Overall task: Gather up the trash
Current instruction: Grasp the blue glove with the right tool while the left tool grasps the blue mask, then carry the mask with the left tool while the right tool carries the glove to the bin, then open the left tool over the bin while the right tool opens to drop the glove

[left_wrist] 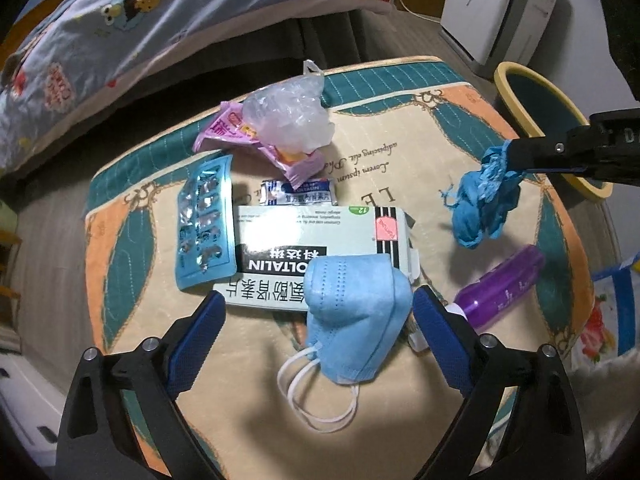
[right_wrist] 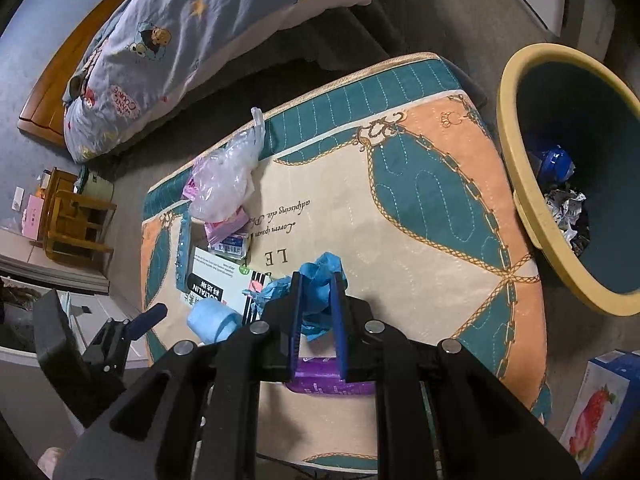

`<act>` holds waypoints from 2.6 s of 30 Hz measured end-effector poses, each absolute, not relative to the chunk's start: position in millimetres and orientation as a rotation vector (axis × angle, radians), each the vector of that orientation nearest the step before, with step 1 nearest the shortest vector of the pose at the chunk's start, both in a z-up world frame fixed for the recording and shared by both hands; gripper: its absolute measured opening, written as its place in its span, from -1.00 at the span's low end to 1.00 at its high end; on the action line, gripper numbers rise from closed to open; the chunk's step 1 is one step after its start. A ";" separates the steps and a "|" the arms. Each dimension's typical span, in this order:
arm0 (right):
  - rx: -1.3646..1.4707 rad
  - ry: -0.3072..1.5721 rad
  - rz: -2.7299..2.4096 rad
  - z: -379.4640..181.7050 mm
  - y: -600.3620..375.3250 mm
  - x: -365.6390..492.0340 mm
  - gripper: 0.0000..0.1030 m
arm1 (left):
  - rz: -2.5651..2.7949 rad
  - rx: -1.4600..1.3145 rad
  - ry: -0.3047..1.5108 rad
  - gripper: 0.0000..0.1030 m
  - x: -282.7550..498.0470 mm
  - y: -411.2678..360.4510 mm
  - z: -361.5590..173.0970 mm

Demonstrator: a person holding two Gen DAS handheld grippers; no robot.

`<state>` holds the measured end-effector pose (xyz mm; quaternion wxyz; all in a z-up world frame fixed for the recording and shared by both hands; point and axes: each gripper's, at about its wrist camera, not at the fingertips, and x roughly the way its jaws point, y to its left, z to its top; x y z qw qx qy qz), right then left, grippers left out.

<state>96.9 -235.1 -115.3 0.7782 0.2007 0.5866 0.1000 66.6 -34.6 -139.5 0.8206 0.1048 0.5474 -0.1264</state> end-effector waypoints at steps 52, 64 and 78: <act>0.448 0.993 0.051 -46.7 -350.1 116.5 -0.74 | -0.399 0.068 0.816 -0.45 95.1 -92.8 -34.5; 0.369 0.934 -0.224 -43.1 -456.9 108.5 -0.74 | -0.583 0.111 0.792 -0.45 110.2 -188.0 -23.7; 0.407 1.036 -0.321 -81.9 -490.8 101.6 -0.73 | -0.767 0.148 0.868 -0.27 137.2 -302.2 -58.6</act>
